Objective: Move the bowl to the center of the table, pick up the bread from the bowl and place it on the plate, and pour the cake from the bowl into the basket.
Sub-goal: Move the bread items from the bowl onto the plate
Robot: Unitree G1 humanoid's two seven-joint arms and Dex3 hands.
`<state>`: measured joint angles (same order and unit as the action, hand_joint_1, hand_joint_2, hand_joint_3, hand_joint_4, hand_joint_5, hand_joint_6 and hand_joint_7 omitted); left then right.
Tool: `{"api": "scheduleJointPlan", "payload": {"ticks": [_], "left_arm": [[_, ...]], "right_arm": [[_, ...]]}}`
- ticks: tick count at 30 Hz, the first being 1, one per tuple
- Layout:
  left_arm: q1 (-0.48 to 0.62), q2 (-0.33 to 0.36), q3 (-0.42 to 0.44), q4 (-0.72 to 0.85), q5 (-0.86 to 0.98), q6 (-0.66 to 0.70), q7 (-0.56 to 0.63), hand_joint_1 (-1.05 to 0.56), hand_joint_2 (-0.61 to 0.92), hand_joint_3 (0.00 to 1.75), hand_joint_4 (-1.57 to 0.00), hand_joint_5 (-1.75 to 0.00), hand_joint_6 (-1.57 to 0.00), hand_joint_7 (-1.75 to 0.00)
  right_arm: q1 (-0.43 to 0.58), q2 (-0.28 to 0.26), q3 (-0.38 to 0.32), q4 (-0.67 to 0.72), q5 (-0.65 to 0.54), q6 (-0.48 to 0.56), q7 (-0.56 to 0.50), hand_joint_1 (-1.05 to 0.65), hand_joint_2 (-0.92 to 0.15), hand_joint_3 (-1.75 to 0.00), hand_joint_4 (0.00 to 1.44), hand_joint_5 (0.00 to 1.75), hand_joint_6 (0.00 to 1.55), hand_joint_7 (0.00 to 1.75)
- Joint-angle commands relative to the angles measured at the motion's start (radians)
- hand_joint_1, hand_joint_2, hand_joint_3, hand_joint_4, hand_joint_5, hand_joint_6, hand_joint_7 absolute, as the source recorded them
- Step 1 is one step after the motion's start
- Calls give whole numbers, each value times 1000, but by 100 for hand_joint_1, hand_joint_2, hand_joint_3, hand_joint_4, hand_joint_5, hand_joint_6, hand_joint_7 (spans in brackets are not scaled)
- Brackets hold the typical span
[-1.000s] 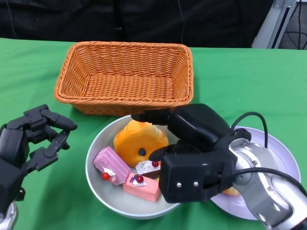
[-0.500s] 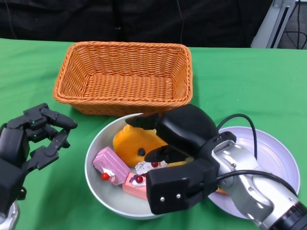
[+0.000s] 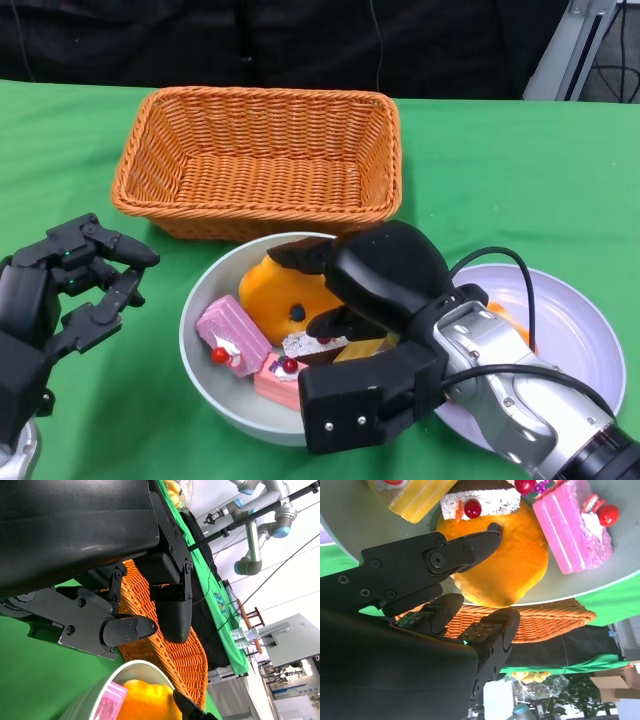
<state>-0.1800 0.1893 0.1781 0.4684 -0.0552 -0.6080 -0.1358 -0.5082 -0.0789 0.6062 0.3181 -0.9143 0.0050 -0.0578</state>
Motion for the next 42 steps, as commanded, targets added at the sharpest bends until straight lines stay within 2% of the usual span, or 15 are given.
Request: {"api": "scheduleJointPlan", "payload": {"ticks": [1,9,21,27,30,33,38,42], "left_arm": [[8,10,11,-10,-8,2,8,-10,82,49,-78,-149,-82,-106],[8,10,10,-12,-6,2,10,-10,83,49,-79,-149,-82,-106],[2,9,8,1,-6,-9,7,-10,82,49,-79,-149,-83,-103],[2,10,9,2,-8,-16,5,-11,82,48,-79,-148,-83,-101],[2,13,9,3,5,-18,13,-11,82,48,-79,-148,-84,-100],[2,13,9,1,11,-14,18,-11,82,49,-80,-149,-85,-101],[-1,15,8,6,16,-17,22,-11,81,52,-80,-148,-84,-102],[-3,15,8,11,19,-23,23,-10,80,53,-80,-147,-84,-102]], "right_arm": [[-25,4,6,17,-8,19,2,-59,-86,0,66,1,57,0],[-28,4,10,22,-8,24,0,-59,-86,0,67,1,57,0],[-48,35,10,84,69,-3,43,-56,-86,0,65,0,53,0],[-49,55,-20,140,162,-86,20,-48,-84,0,79,6,59,2],[-46,59,-30,166,192,-130,-12,-38,-83,0,92,13,68,5],[-46,60,-35,187,207,-159,-30,-33,-84,-1,94,16,73,5],[-34,67,-51,205,231,-209,-76,-26,-88,0,68,81,86,2],[-27,66,-59,202,254,-239,-80,-27,-91,0,59,106,90,4]]}}
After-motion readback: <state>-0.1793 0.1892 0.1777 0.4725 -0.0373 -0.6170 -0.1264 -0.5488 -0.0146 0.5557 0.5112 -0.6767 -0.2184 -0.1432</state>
